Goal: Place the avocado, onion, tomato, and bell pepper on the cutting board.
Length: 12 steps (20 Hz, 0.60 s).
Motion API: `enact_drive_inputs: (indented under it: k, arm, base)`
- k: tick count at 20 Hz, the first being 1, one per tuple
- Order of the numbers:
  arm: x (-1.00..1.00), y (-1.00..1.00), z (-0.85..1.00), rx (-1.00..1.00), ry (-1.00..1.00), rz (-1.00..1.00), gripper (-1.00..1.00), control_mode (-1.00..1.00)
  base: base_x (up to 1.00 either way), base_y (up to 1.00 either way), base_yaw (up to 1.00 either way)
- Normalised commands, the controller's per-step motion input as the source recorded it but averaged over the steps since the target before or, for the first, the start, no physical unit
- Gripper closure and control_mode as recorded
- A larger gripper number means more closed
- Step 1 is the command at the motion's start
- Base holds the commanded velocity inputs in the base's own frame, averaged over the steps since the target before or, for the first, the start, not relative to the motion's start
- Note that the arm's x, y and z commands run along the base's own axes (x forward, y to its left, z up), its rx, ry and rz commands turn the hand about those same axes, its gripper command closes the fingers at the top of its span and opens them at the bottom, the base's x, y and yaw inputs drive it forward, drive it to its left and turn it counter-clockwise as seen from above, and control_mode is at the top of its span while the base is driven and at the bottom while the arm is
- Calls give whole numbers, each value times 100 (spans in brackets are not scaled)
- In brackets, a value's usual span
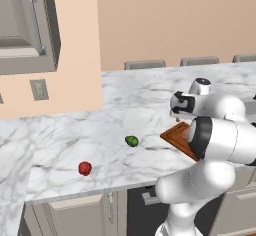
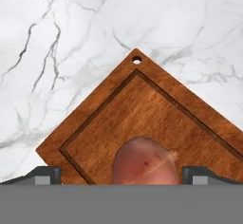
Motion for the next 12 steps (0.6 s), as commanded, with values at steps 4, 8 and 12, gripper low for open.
enact_drive_inputs:
  k: [4,8,12]
  arm:
    - [-12,63,58,0,1,13,-100,-100]
    - [-13,89,37,-2,7,20,-100,-100]
    - [-22,97,18,-5,5,27,-100,-100]
  base:
    - [0,0,0]
    - [0,0,0]
    - [0,0,0]
